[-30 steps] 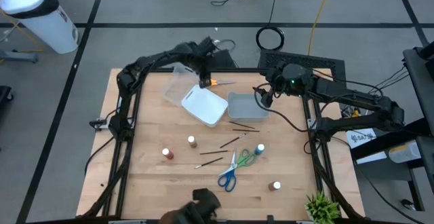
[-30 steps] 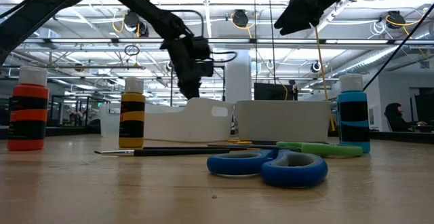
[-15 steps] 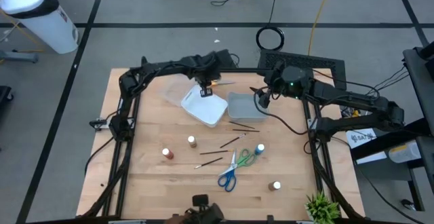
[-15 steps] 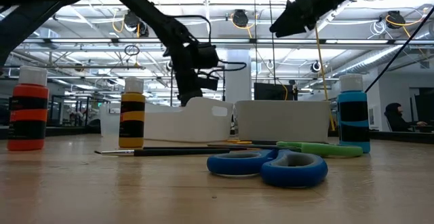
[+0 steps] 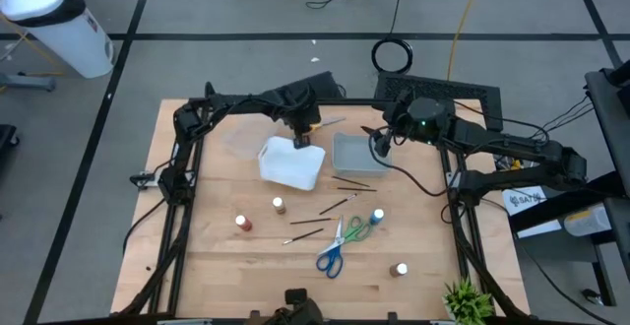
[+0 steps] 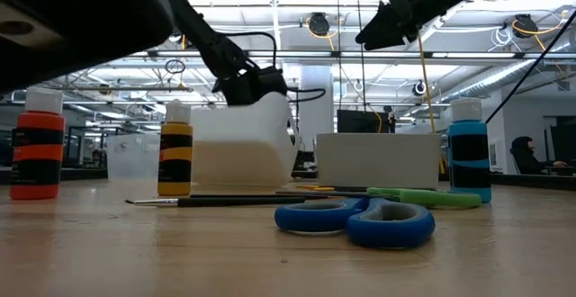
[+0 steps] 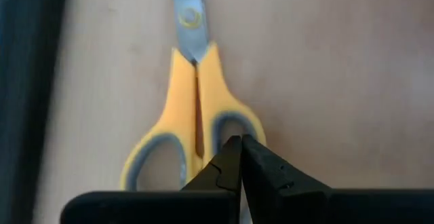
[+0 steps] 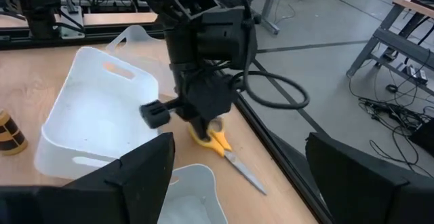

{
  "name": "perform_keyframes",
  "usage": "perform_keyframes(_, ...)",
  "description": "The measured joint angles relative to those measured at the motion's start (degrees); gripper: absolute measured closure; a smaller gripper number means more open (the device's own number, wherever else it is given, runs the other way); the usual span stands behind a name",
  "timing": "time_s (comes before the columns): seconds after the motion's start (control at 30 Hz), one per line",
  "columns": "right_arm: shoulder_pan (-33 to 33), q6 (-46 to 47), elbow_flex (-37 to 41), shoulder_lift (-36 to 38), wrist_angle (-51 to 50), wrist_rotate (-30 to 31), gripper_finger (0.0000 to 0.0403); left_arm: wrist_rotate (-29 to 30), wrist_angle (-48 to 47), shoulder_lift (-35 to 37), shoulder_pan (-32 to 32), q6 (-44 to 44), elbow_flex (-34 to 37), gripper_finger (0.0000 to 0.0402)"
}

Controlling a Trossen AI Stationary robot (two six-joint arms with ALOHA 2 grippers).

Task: Pick & Place Paint Supplies
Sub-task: Put the yellow scissors into the transparent bin

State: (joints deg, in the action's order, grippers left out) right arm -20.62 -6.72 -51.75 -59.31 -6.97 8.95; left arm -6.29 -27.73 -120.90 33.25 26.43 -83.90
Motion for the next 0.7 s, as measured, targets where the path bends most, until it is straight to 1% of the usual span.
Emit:
perform_keyframes(0.1,0.00,0.01,0.00,0.00,0.24,-0.02,0.0090,-3.08,1.86,0.00,-0.73,0.05,0.00,0.0379)
perform_keyframes(0.2,0.00,-0.02,0.00,0.00,0.32,-0.02,0.0090,0.11,2.61,0.11,-1.64,0.79,-0.09,0.0382)
perform_keyframes(0.27,0.00,-0.03,0.00,-0.47,0.94,-0.08,0.0090,0.58,2.75,0.11,-1.81,1.42,-0.09,0.0389)
perform_keyframes(0.37,0.00,-0.03,0.07,-1.11,1.61,-0.18,0.0090,2.97,2.98,0.11,-1.74,3.42,-0.11,0.0397)
perform_keyframes(0.4,0.00,-0.09,0.05,-1.62,2.80,-0.19,0.0090,3.37,3.08,0.34,-1.79,3.92,-0.09,0.0397)
perform_keyframes(0.47,0.00,-0.13,0.03,-2.66,3.76,-0.21,0.0090,3.09,3.56,1.67,-1.79,2.17,-0.07,0.0392)
perform_keyframes(0.53,-0.07,-0.20,0.07,-4.33,6.24,-0.20,0.0090,0.69,4.62,4.45,-1.66,-0.13,-0.18,0.0388)
perform_keyframes(0.63,-0.57,-2.12,-0.15,-7.31,10.00,-0.28,0.0090,-5.35,5.17,8.83,-1.34,-3.44,-0.34,0.0396)
perform_keyframes(0.7,-1.15,-3.81,-2.31,-10.33,9.57,-0.25,0.0090,-9.00,5.11,11.65,-1.19,-5.49,-0.05,0.0396)
